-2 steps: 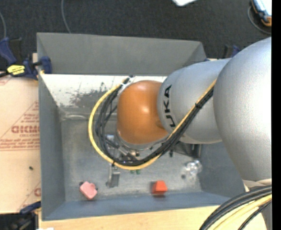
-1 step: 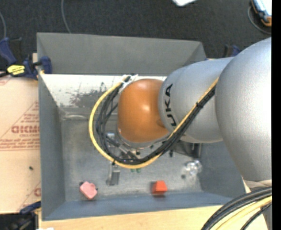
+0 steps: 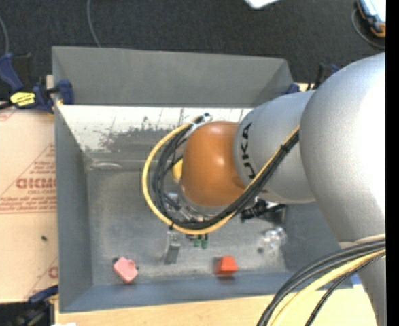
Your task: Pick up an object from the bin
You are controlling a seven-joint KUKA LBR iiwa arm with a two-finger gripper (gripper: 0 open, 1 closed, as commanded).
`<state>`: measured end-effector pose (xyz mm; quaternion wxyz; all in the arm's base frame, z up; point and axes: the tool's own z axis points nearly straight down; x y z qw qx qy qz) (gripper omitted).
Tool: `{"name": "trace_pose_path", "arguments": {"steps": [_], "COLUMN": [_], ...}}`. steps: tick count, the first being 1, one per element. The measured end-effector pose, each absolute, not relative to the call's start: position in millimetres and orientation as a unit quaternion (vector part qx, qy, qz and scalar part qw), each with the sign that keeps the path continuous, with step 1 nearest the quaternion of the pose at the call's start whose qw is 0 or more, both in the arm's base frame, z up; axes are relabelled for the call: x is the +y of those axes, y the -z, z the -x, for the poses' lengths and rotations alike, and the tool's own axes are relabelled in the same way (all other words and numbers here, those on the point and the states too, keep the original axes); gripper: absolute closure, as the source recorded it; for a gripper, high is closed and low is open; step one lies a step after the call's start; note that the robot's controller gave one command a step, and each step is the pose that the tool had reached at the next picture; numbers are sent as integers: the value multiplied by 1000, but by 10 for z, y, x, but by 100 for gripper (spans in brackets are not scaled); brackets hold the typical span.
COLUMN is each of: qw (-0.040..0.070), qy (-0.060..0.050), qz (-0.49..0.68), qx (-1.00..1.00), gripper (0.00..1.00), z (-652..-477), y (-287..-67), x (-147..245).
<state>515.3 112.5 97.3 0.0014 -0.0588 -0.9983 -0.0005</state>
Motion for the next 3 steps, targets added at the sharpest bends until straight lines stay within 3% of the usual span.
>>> {"name": "trace_pose_path", "arguments": {"steps": [1, 2, 3], "qw": [-1, -1, -2], "qy": [0, 1, 0], "qz": [-32, -66, -68], "qx": [-999, -998, -998], "gripper": [0, 0, 0], "z": [-5089, -5263, -5190], "y": [-716, -721, -855], "x": [186, 108, -448]}}
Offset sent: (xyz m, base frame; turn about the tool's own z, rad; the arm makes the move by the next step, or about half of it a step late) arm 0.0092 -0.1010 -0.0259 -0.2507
